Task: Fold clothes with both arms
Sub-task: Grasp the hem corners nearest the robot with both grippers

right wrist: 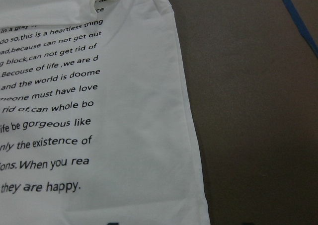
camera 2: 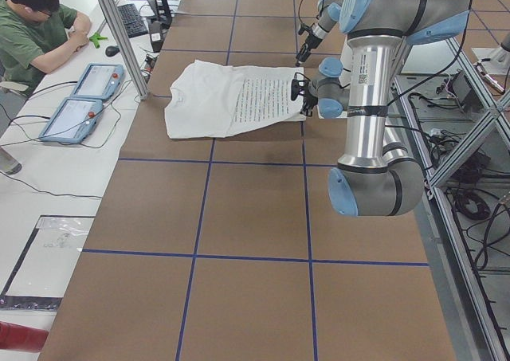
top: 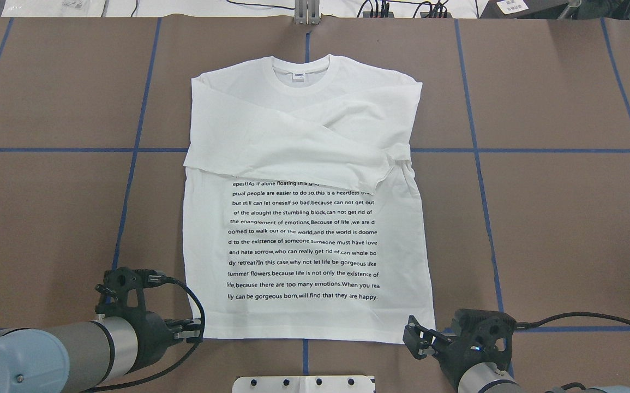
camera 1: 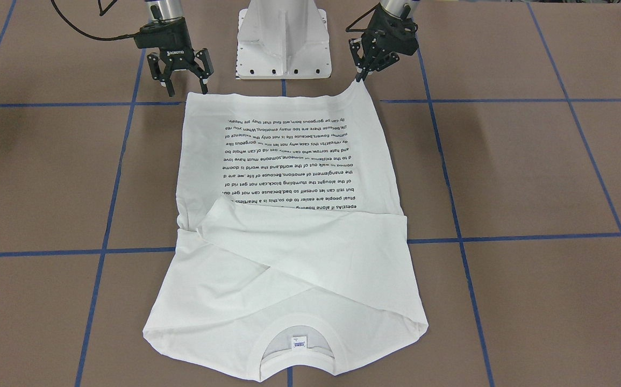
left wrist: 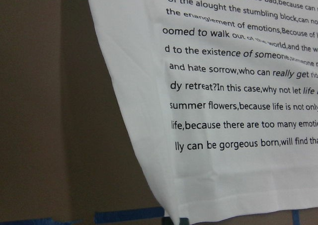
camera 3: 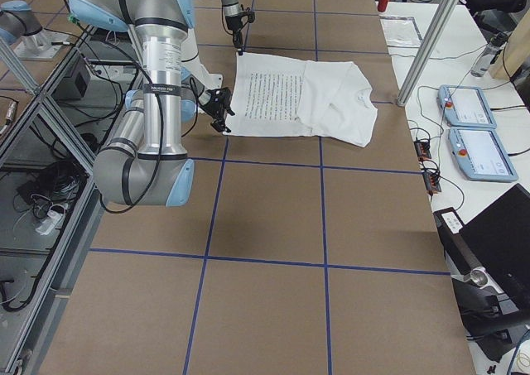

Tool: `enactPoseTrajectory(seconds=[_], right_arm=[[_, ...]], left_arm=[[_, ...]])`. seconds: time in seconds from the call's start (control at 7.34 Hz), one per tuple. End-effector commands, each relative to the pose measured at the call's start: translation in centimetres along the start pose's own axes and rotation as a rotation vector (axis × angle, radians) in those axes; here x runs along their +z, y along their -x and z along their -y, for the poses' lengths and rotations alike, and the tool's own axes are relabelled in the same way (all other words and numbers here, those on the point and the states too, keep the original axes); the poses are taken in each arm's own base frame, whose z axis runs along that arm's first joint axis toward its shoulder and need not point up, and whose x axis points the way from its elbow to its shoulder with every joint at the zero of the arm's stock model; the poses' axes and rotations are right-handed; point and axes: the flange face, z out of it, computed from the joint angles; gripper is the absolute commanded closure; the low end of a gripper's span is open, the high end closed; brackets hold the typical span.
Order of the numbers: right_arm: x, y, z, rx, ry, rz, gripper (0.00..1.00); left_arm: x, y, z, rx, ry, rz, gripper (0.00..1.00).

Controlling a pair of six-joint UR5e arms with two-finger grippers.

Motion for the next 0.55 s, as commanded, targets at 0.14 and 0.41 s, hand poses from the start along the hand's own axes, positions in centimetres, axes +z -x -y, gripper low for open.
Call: enactPoseTrajectory(seconds=[0.14,0.41], right_arm=[[0.4,-0.1,-1.1,-0.014,-0.02,-0.002,0.33],[1.9,-1.2,-2.3,-0.047,-0.032,-0.035,0.33]], left_arm=[[-0.5,-0.3,0.1,-0.005,-0.002,-0.012,1.0],[-0.8,-0.4,0.2,-0.005,-0.002,-0.018,1.0]])
